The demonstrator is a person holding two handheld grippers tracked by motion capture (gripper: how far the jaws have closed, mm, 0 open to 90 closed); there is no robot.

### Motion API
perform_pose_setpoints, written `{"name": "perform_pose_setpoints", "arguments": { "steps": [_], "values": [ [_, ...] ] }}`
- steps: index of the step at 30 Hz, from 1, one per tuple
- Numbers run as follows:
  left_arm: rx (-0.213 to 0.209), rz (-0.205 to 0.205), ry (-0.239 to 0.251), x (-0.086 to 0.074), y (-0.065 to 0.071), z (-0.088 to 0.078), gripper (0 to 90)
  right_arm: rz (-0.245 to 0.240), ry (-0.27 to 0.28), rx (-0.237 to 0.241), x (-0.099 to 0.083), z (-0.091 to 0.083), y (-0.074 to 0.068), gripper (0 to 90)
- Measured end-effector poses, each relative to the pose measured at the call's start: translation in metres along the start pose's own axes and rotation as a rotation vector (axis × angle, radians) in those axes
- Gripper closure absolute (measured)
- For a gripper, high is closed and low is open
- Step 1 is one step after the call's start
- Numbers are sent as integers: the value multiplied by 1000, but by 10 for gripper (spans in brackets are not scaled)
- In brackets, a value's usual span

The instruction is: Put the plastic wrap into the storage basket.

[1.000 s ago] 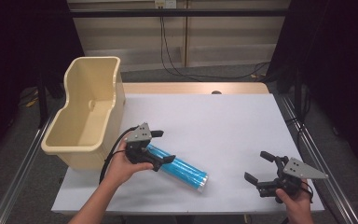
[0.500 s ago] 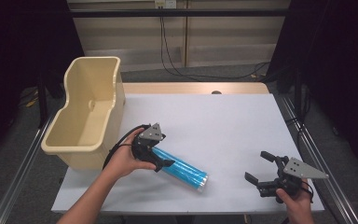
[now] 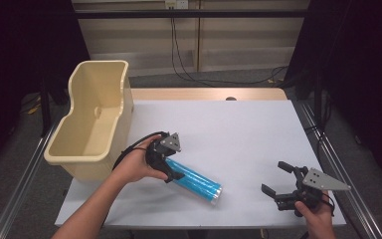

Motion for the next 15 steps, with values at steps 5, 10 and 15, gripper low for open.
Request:
{"name": "perform_pose_setpoints", "arguments": {
  "steps": [5,10,15],
  "values": [
    [-18,22,-33,0,0,3,49,1,-1,0,0,0,0,11],
    [-48,42,-82,-5,2,7,65,-1,-4,2,0,0,0,13],
    [-77,63,-121,-10,4,11,79,-2,-8,4,-1,1,0,12]
  ]
}}
Point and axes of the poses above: each handheld gripper's, and its own axes: z roughly forward along the jaws, x roughly out of its top, y roughly to its right, the point moved 6 cm from there along z, roughly forward along the jaws, and after that the axes turned 12 degrees about z, right-handed, at the moved point
